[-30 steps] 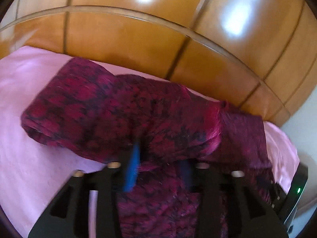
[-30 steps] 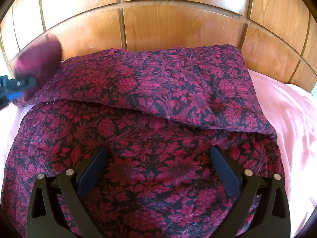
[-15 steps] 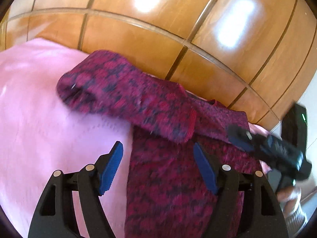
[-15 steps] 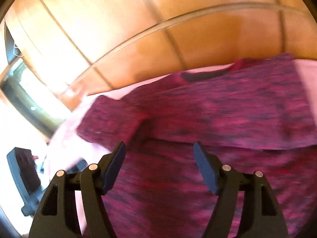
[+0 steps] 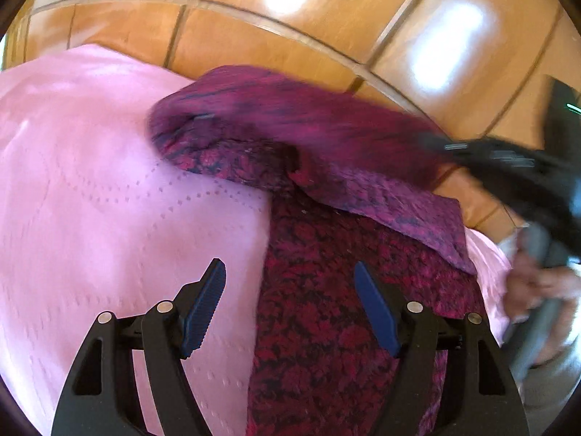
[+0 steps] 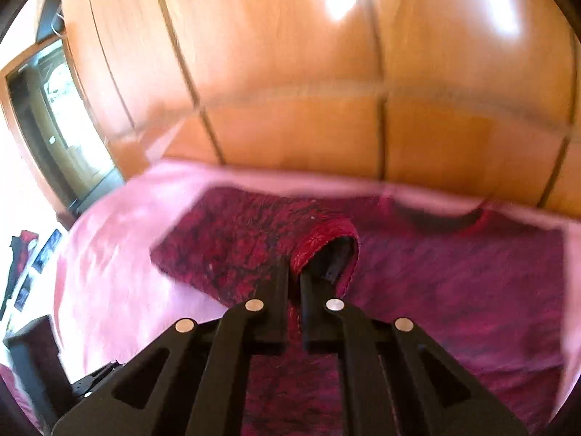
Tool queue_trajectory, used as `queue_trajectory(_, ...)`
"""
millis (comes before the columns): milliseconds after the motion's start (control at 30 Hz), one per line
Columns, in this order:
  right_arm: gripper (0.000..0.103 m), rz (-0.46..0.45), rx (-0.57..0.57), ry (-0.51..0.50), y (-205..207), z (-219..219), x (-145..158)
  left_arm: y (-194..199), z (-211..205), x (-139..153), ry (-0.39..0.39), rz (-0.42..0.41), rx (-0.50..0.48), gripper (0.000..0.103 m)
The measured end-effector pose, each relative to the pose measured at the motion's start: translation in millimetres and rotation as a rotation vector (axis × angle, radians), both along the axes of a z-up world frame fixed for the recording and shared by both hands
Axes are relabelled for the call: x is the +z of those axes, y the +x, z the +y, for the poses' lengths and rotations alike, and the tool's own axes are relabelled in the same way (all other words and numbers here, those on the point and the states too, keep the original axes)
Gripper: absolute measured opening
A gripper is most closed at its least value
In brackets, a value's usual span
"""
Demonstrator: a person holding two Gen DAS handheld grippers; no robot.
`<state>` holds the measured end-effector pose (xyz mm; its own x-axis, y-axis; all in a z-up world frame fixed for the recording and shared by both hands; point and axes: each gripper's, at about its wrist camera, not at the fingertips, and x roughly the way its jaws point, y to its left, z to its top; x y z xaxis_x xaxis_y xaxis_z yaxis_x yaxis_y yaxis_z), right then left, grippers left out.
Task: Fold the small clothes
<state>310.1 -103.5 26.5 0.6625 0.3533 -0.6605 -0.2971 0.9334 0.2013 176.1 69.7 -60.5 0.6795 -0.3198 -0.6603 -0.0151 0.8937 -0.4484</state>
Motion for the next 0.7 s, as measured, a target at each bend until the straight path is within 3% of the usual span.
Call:
queue_trajectory(100, 0.004, -0.071, -0.064, 0.005, -5, -32, 29, 17, 2, -2, 0.034, 0.051, 0.068, 0.072)
queue_trajectory(267, 0.004, -0.143, -0.161, -0.015, -13, -82, 53, 52, 9, -10, 0.107, 0.169, 0.199, 0.072)
queue_trajectory(400, 0.004, -0.168, -0.242, -0.055, -16, -122, 53, 75, 3, -8, 0.125, 0.168, 0.213, 0.072)
queue_trajectory(500, 0.004, -0.139, -0.313, -0.090, -13, -152, 37, 94, -6, -13, 0.242, 0.194, 0.222, 0.072)
queue_trajectory(633, 0.004, -0.031, -0.418, -0.122, -3, -195, -3, 107, -9, -22, 0.297, 0.227, 0.223, 0.072)
queue_trajectory(700, 0.004, 0.076, -0.461, -0.122, 6, -213, -39, 107, -11, -21, 0.307, 0.218, 0.217, 0.072)
